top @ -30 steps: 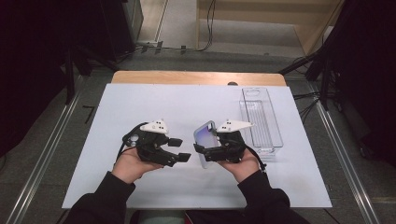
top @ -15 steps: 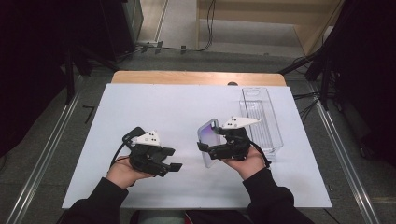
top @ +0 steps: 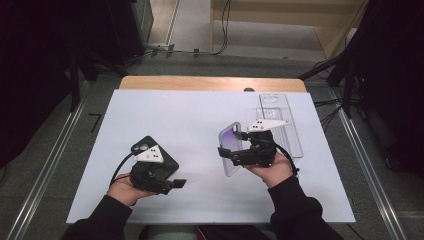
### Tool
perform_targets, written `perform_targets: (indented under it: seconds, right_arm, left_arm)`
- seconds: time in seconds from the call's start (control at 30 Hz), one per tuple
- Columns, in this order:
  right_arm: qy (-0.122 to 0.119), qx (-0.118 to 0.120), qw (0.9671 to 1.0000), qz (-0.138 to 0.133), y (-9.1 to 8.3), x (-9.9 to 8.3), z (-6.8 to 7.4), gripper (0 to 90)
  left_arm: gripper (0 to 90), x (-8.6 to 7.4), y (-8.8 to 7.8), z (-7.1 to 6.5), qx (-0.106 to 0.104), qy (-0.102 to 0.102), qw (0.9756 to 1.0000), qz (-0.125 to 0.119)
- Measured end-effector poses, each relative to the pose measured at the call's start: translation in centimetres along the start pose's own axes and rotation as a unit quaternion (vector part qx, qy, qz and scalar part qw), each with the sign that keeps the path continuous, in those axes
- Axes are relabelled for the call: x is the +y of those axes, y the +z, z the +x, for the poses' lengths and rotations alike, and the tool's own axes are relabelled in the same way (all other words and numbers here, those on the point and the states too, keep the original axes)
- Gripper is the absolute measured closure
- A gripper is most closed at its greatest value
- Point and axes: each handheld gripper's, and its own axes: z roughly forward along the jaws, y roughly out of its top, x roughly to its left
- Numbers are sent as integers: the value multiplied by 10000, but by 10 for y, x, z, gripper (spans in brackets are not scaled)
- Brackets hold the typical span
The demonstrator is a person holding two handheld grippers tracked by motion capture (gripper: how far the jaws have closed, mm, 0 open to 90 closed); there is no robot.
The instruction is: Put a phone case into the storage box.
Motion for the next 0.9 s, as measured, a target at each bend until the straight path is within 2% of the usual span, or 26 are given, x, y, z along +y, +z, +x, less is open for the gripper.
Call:
perform_targets:
  seconds: [0.07, 0.33, 0.47, 0.77, 0.83, 0.9]
  right_arm:
    - [16, -3, 10000, 16, -3, 2, -2, 151]
    - [72, -144, 9999, -51, -16, 9, -13, 151]
    - [124, -226, 9996, -141, -24, 13, -18, 151]
    - [237, -466, 9982, -276, -40, 20, -32, 151]
    - [260, -516, 9979, -308, -43, 21, -35, 151]
    - [297, -572, 9974, -329, -47, 21, -38, 151]
  left_arm:
    - [297, -2, -2, 2, 87, -107, 9999, 23]
    - [297, -7, -11, 2, 158, -229, 9995, -125]
    - [298, -9, -14, 1, 155, -263, 9992, -254]
    - [298, -13, -17, 1, 177, -302, 9992, -196]
    - [298, -14, -17, 1, 99, -382, 9988, -281]
    - [298, -14, -18, 1, 109, -406, 9987, -279]
